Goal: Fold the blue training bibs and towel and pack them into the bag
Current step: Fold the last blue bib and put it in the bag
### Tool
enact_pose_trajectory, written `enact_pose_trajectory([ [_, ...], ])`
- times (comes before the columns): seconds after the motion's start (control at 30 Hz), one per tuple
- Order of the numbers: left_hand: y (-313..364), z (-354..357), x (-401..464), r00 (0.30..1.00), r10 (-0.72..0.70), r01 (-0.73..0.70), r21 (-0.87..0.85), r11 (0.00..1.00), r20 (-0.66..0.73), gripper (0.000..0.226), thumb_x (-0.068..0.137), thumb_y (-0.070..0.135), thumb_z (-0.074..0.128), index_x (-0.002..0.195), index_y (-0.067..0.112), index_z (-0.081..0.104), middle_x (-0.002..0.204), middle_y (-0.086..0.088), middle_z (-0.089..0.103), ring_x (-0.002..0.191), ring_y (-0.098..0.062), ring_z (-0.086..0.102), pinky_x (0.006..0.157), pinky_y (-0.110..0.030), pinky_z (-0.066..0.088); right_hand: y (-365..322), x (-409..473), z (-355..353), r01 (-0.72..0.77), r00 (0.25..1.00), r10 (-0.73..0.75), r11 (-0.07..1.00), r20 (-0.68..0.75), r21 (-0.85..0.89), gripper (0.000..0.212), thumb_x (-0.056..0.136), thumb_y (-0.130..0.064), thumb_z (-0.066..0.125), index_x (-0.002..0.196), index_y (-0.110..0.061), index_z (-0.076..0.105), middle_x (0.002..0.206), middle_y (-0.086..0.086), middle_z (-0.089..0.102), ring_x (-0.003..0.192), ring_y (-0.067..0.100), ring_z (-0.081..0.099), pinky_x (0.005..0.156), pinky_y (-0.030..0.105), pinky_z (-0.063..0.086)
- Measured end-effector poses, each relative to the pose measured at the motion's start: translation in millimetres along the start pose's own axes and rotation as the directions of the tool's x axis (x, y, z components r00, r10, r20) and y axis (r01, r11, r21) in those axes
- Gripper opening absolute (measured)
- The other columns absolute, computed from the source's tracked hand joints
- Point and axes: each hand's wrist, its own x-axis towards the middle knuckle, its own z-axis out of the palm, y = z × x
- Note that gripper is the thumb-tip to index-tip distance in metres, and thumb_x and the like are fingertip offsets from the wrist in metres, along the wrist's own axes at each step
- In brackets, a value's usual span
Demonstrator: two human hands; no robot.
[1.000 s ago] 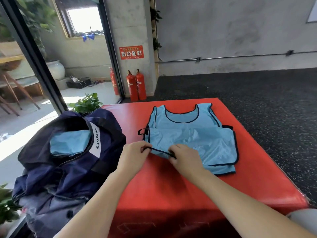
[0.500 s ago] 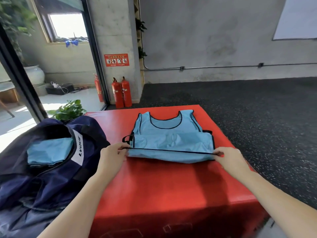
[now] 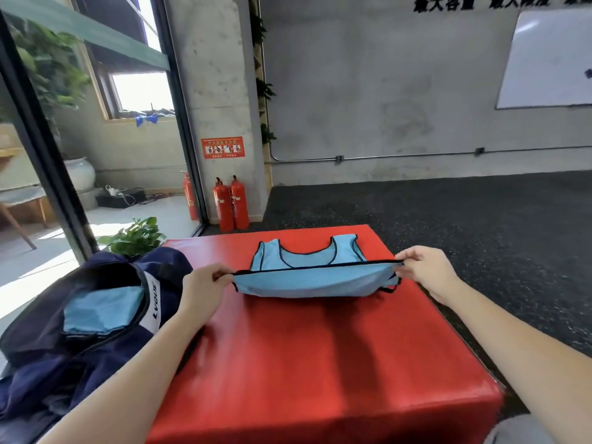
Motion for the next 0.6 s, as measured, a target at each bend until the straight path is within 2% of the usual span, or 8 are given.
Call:
enact_pose_trajectory([
  [0.07,8.3,-8.1,6.6,1.0,0.021,-0.021,0.021,1.0,-0.016,0.011,0.091,0.015,0.069,0.093,0.02,0.078,0.083,0.011,0.071,0.085,-0.013,0.063,0.074,-0.022,0.036,-13.9,4.6,-3.6,0.111,0.993,-0.114,0.987,-0.017,-0.118,0.036,0.093,0.012,0.048,0.083,-0.012,0.072,0.092,0.014,0.074,0.086,0.027,0.075,0.085,0.043,0.06],
  [0.1,11.4,-11.7,7.3,0.999,0.028,-0.027,0.022,0.999,-0.03,0.011,0.092,0.015,0.068,0.094,0.019,0.078,0.085,0.009,0.071,0.086,-0.014,0.063,0.074,-0.023,0.035,-19.2,3.2,-5.4,0.172,0.984,-0.179,0.968,-0.025,-0.18,0.037,0.092,0.01,0.049,0.083,-0.016,0.073,0.09,0.007,0.075,0.085,0.023,0.075,0.086,0.041,0.059],
  [0.2,13.2,-16.4,-7.9,0.995,0.058,-0.058,0.005,0.998,-0.083,0.011,0.091,0.013,0.069,0.093,0.02,0.077,0.085,0.007,0.073,0.082,-0.012,0.064,0.075,-0.025,0.039,-23.8,-20.2,-7.4,0.319,0.93,-0.364,0.866,-0.049,-0.385,0.034,0.09,0.007,0.052,0.088,-0.019,0.073,0.085,-0.004,0.072,0.07,0.011,0.066,0.069,0.013,0.049],
  [0.3,-10.9,-3.9,-47.7,0.998,0.059,-0.059,0.031,0.998,0.003,0.014,0.085,0.005,0.074,0.091,0.018,0.079,0.083,0.005,0.075,0.077,-0.01,0.066,0.075,-0.022,0.043,18.5,-41.8,-5.0,0.442,0.884,-0.453,0.736,0.112,-0.512,0.031,0.082,0.013,0.061,0.088,-0.013,0.076,0.087,-0.005,0.071,0.082,0.014,0.067,0.078,0.004,0.039],
  [0.37,-33.7,7.7,-73.9,0.985,0.036,-0.057,0.121,0.991,0.167,0.016,0.084,0.004,0.075,0.091,0.017,0.08,0.084,0.007,0.075,0.079,-0.007,0.066,0.082,-0.026,0.05,60.9,-51.1,-7.8,0.423,0.906,-0.33,0.671,0.266,-0.609,0.028,0.077,0.01,0.067,0.088,-0.013,0.078,0.087,-0.003,0.074,0.088,0.018,0.071,0.08,0.01,0.039],
  [0.47,-49.4,16.3,-95.8,0.906,-0.019,-0.101,0.259,0.96,0.423,0.016,0.089,0.009,0.07,0.097,0.018,0.08,0.091,0.008,0.074,0.092,-0.01,0.068,0.093,-0.027,0.049,93.5,-65.8,-9.9,0.357,0.912,-0.052,0.591,0.407,-0.724,0.022,0.08,-0.007,0.071,0.091,-0.025,0.077,0.087,-0.01,0.071,0.093,0.016,0.07,0.075,0.015,0.037],
  [0.57,-46.7,17.5,-104.5,0.857,0.029,-0.239,0.347,0.907,0.515,0.025,0.092,0.009,0.061,0.103,0.023,0.079,0.103,0.005,0.074,0.102,-0.014,0.064,0.092,-0.022,0.045,87.4,-74.5,-5.8,0.357,0.886,0.058,0.548,0.46,-0.757,0.015,0.085,-0.022,0.067,0.092,-0.032,0.076,0.091,-0.013,0.07,0.093,0.009,0.067,0.074,0.017,0.038],
  [0.6,-44.9,16.7,-108.2,0.848,0.023,-0.261,0.378,0.888,0.53,0.029,0.093,0.01,0.057,0.106,0.025,0.078,0.107,0.003,0.071,0.1,-0.014,0.061,0.093,-0.023,0.046,83.0,-76.7,-4.5,0.354,0.885,0.075,0.535,0.46,-0.767,0.012,0.086,-0.026,0.064,0.086,-0.034,0.074,0.088,-0.013,0.069,0.091,0.01,0.066,0.074,0.02,0.039],
])
